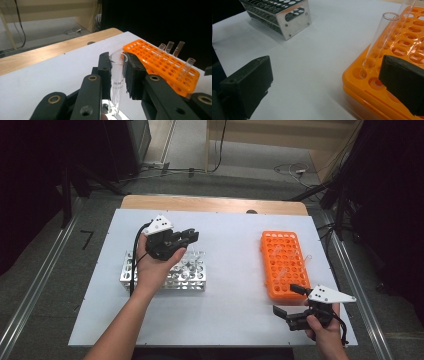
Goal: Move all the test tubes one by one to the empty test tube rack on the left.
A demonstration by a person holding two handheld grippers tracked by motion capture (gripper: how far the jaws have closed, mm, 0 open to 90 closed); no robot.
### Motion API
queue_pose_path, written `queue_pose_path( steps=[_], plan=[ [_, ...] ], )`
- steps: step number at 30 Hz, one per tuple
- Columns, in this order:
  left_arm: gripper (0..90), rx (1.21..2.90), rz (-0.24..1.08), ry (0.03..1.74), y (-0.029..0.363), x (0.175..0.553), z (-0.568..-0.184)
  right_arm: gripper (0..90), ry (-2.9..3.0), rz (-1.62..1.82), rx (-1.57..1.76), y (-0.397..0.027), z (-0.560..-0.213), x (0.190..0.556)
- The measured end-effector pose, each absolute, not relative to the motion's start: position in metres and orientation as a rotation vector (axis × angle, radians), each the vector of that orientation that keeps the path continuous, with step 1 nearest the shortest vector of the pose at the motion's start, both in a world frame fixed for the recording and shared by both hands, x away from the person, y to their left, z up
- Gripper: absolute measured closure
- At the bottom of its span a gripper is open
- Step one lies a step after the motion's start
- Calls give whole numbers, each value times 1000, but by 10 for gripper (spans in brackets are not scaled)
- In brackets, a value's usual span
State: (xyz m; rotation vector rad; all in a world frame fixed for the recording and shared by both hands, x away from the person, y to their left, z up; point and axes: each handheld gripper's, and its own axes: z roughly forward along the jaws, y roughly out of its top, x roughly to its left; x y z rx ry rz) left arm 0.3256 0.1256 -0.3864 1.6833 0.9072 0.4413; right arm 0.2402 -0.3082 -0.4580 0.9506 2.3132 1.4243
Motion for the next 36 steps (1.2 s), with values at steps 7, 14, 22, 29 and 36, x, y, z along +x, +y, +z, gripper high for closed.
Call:
queue_pose_path(
  steps=[7,14,22,29,36],
  plan=[
    [761,1686,445,923,124,333,-392,0,2316,1413,960,-308,-460,241],
    [761,1700,449,932,121,338,-396,0,2317,1412,959,-308,-461,242],
    [760,1723,430,926,107,341,-405,0,2318,1410,963,-308,-461,242],
    [760,1728,451,959,110,342,-414,0,2318,1410,970,-309,-462,243],
    [758,1788,459,964,106,341,-424,0,2323,1403,960,-307,-464,244]
  ],
)
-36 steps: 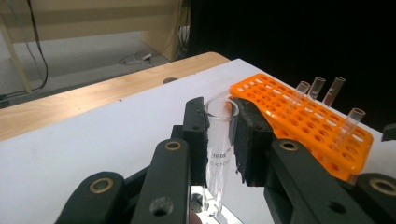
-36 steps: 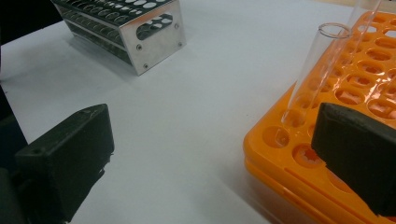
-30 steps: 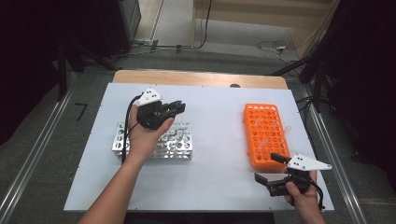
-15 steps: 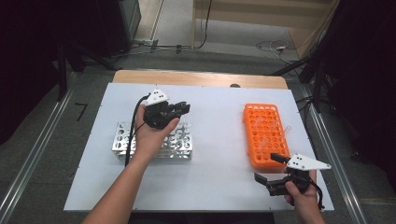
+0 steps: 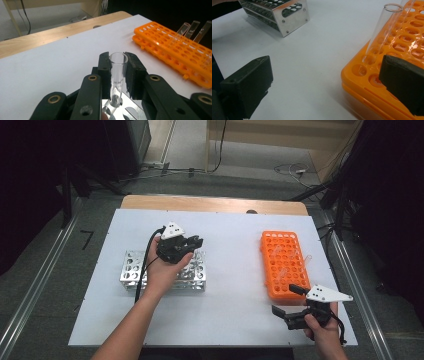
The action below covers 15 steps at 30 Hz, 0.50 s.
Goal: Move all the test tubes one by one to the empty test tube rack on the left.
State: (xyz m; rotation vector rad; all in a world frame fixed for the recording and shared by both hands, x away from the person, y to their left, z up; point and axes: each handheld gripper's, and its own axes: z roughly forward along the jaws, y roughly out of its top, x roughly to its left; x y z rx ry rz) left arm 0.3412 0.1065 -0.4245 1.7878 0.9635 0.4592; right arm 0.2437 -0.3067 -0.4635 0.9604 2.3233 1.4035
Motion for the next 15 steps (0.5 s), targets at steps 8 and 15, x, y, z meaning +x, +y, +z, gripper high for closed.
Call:
queue_pose_path(
  steps=[8,15],
  plan=[
    [753,1839,431,984,104,341,-431,0,2326,1401,968,-305,-464,243],
    [692,1866,430,1016,104,342,-434,0,2328,1396,963,-305,-464,244]
  ],
)
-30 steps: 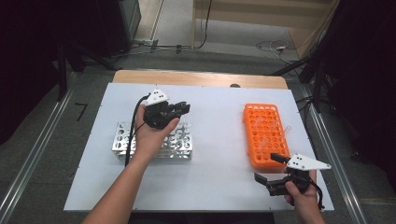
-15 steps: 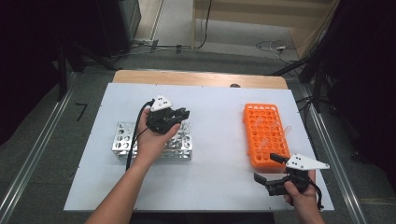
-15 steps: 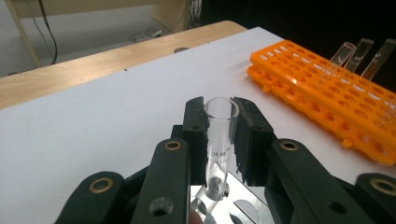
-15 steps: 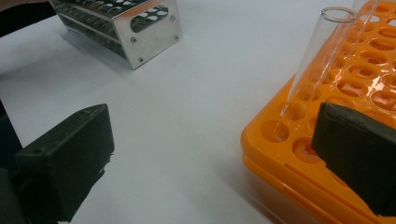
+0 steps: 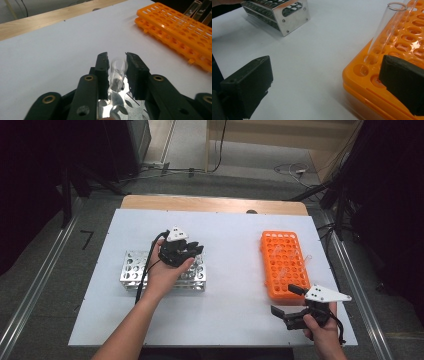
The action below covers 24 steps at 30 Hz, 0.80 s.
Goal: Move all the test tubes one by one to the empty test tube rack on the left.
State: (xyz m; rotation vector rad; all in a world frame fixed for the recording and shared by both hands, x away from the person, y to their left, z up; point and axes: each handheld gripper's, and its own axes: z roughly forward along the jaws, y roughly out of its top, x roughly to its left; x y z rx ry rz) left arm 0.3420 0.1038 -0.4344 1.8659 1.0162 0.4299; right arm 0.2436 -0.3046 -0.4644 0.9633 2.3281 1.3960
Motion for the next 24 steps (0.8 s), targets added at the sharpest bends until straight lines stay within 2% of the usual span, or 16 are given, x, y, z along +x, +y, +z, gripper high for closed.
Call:
queue_pose_path(
  steps=[12,24],
  plan=[
    [288,1751,426,1025,118,330,-425,0,2328,1398,967,-305,-464,244],
    [25,1682,412,991,132,297,-418,0,2325,1395,969,-303,-464,245]
  ],
)
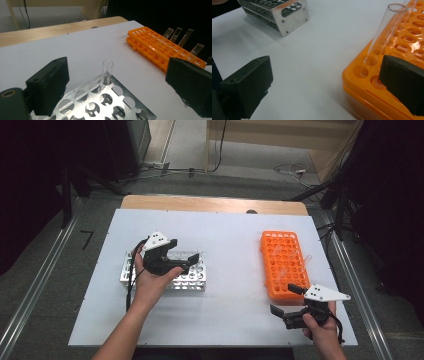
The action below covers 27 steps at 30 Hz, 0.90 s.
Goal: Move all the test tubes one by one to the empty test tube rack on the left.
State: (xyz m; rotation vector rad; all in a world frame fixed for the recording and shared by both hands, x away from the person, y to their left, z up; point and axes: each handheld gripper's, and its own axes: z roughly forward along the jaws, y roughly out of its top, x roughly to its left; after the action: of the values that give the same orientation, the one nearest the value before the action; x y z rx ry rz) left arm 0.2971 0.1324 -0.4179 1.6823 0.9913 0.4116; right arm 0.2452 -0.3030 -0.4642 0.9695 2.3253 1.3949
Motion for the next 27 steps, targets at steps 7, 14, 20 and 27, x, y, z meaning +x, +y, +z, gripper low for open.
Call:
queue_pose_path(
  steps=[7,14,20,27],
  plan=[
    [0,1674,414,957,139,278,-415,0,2319,1392,974,-304,-463,245],
    [0,1670,430,945,144,260,-415,0,2317,1394,972,-305,-462,247],
    [0,1665,435,936,147,247,-419,0,2303,1401,983,-307,-461,248],
    [0,1659,436,946,151,236,-426,0,2277,1400,998,-313,-458,251]
  ],
)
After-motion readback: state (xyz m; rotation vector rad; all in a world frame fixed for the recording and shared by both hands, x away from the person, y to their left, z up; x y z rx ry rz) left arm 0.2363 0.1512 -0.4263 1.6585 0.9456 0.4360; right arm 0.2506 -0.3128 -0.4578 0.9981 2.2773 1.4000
